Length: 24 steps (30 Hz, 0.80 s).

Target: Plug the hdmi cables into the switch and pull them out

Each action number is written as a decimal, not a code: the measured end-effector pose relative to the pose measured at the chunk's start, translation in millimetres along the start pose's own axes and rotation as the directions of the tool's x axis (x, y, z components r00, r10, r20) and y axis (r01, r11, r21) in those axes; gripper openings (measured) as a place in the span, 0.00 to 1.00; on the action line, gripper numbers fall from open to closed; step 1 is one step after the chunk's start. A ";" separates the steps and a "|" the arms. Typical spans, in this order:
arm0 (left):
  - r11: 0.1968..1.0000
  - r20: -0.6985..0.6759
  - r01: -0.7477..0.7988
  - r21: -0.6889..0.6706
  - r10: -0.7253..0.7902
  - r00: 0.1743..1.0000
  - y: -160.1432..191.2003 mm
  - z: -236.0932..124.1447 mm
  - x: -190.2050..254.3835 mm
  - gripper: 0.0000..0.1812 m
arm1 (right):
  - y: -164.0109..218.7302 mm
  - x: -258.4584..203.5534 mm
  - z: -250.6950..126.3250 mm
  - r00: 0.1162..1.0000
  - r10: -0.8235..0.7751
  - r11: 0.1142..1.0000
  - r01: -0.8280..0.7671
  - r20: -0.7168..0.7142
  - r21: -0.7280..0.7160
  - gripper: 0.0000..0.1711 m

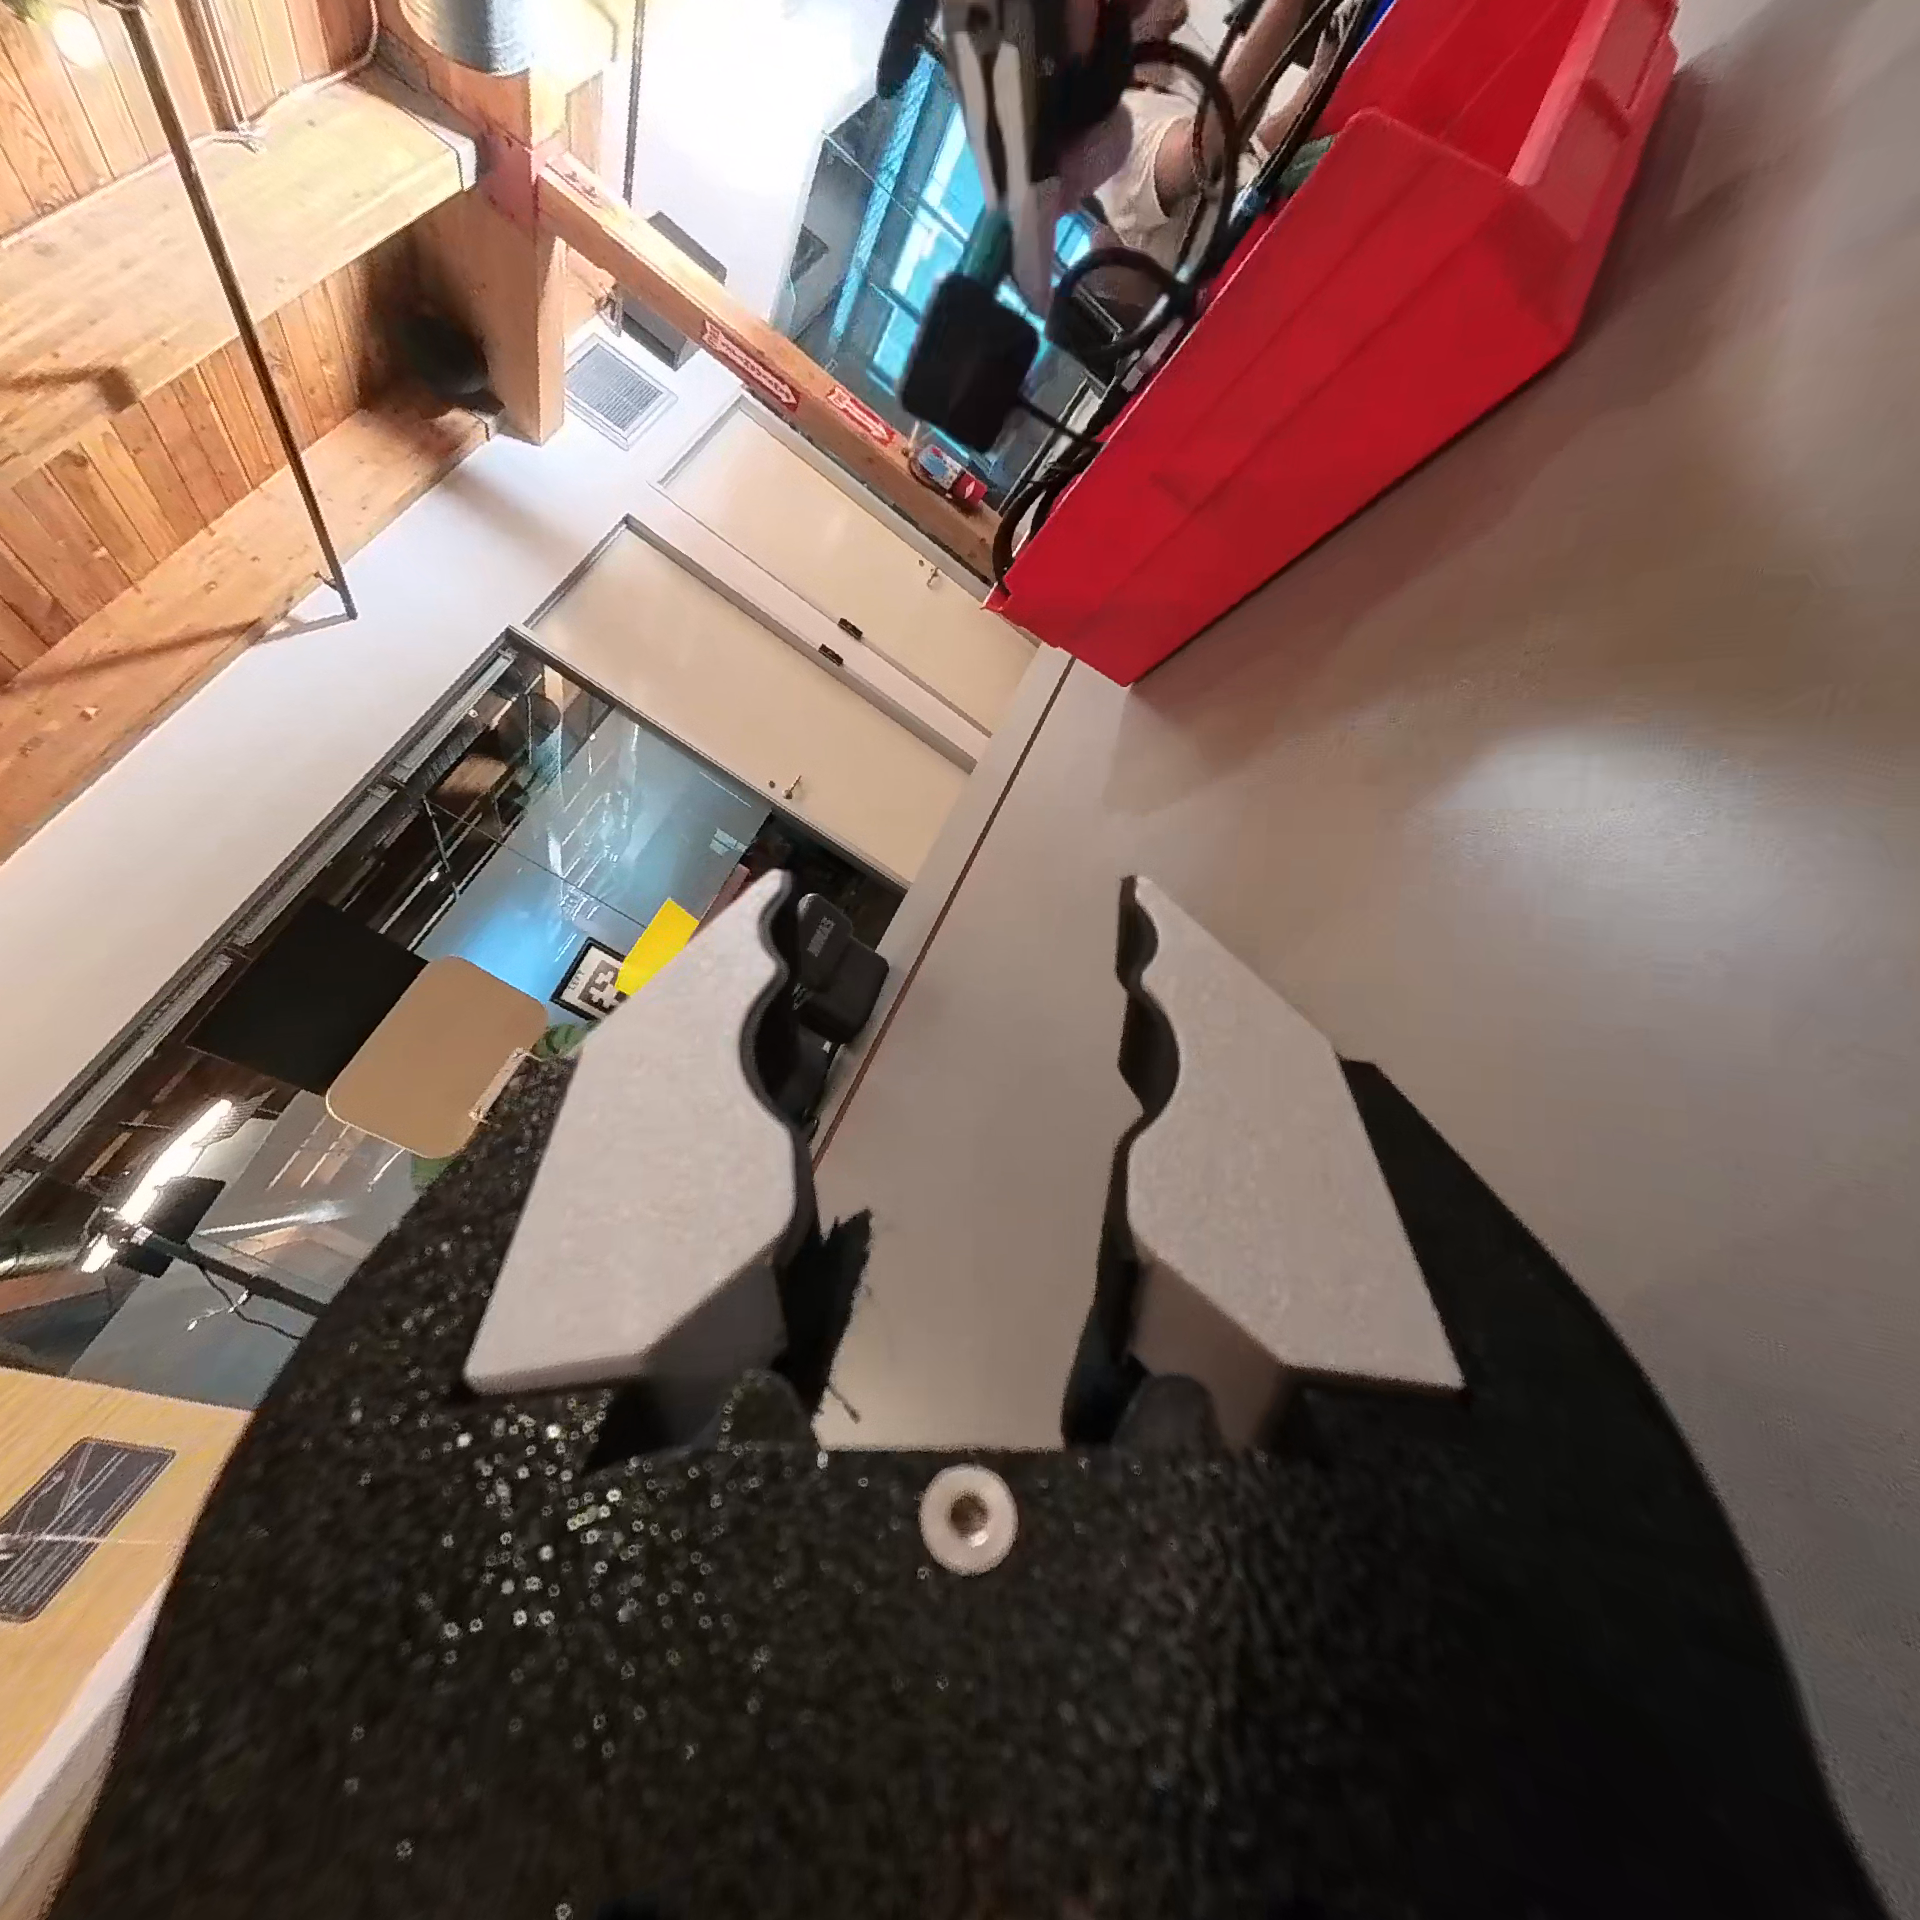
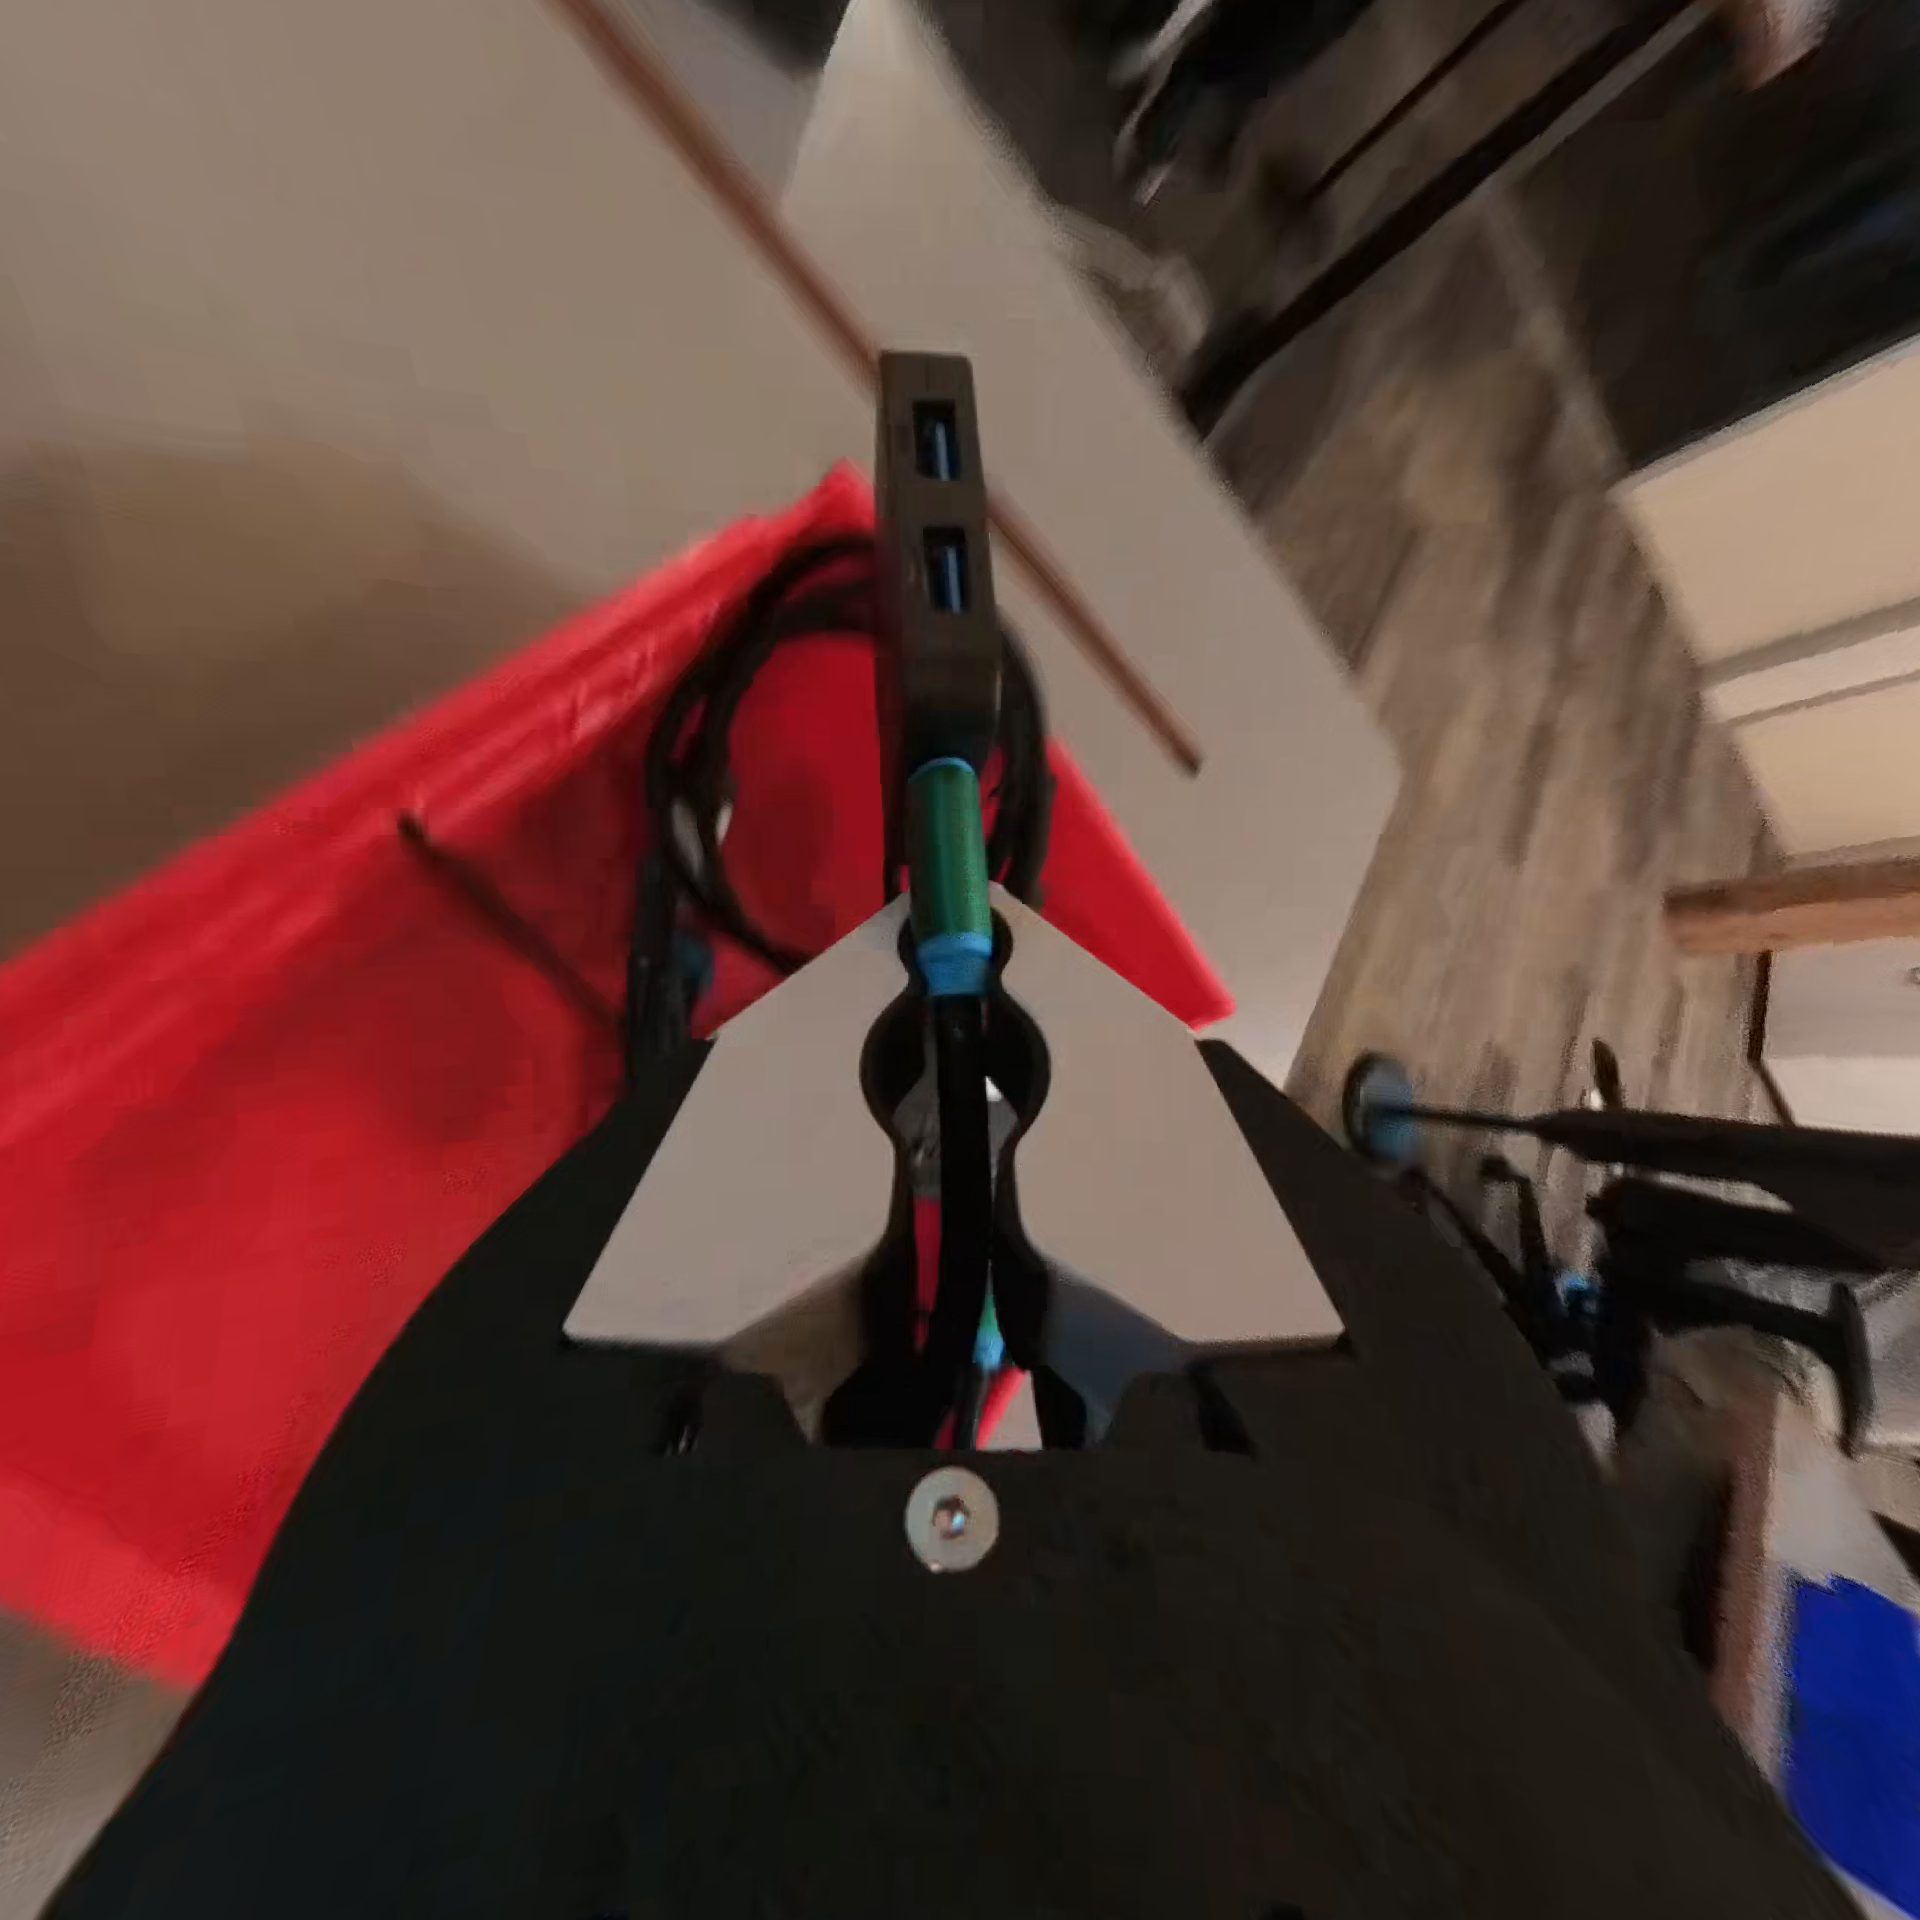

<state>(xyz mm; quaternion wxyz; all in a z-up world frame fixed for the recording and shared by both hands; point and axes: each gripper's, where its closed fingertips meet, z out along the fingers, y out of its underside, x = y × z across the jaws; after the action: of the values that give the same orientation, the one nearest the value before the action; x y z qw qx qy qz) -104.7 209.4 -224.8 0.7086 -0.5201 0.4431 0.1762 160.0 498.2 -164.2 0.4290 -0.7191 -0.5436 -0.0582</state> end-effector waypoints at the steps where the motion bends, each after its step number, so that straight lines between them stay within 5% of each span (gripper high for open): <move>1: 1.000 -0.003 -0.004 -0.001 0.004 1.000 0.0 0.1 0.9 0.32 | 11.1 -7.9 4.6 0.998 -0.041 0.995 0.045 0.048 -0.084 0.02; 7: 1.000 -0.020 -0.014 -0.010 0.014 1.000 2.7 0.4 5.0 0.31 | 20.7 -33.0 31.7 0.958 -0.191 0.905 0.256 0.211 -0.341 0.02; 12: 0.999 -0.021 0.033 -0.025 -0.034 0.999 8.4 -0.1 2.5 0.31 | 29.7 -18.2 42.4 0.952 -0.225 0.787 0.304 0.208 -0.537 0.03; 14: 0.997 -0.018 0.055 -0.050 -0.056 0.998 14.1 0.9 0.6 0.32 | 28.3 -10.6 37.6 0.956 -0.229 0.773 0.293 0.184 -0.563 0.16; 24: 0.990 0.007 0.126 -0.066 -0.126 0.992 20.8 4.3 -4.5 0.37 | -5.8 28.8 -11.9 0.945 -0.282 0.931 0.228 -0.166 -0.283 0.48</move>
<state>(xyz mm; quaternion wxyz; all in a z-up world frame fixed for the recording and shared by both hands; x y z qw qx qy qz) -120.0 222.4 -232.9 0.7011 -0.5701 0.4025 0.1466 171.3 511.4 -137.7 0.3729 -0.6822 -0.5737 -0.2578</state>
